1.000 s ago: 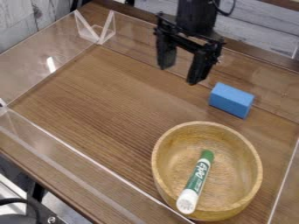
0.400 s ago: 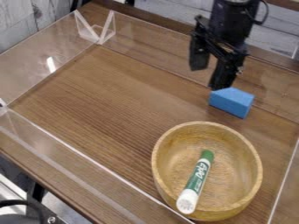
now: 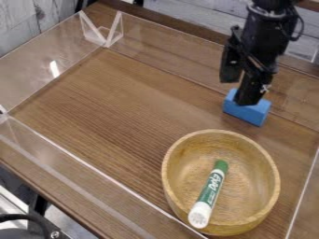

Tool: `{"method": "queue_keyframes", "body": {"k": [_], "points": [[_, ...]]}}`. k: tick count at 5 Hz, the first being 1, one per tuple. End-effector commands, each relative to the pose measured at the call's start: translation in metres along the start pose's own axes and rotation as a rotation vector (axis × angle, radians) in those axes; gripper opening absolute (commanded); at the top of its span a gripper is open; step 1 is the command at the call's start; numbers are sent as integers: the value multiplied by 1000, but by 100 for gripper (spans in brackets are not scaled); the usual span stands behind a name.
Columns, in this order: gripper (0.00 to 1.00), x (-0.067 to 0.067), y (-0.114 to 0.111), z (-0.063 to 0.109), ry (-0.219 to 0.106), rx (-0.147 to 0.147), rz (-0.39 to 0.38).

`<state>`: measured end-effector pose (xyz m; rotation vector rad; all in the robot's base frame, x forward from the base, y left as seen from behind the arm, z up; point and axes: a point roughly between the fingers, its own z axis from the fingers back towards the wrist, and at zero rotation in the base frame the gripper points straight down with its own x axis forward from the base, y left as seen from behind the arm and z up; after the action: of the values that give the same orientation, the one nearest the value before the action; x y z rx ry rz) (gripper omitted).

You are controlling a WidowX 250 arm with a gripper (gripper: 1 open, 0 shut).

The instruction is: Put the blue block in the brown bowl

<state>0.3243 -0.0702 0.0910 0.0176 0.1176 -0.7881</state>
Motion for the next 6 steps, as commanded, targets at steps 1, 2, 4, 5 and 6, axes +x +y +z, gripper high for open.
{"method": "queue_keyframes", "body": {"k": [1,2,4,5,6], "points": [[100,11,2,13,-67,51,-48],[100,15,2,6,-74,57,-74],[100,19,3,-7,-98,59,-85],[100,22,3,-14,-112,61,-90],[100,24,4,-21,-127,63,-96]]}}
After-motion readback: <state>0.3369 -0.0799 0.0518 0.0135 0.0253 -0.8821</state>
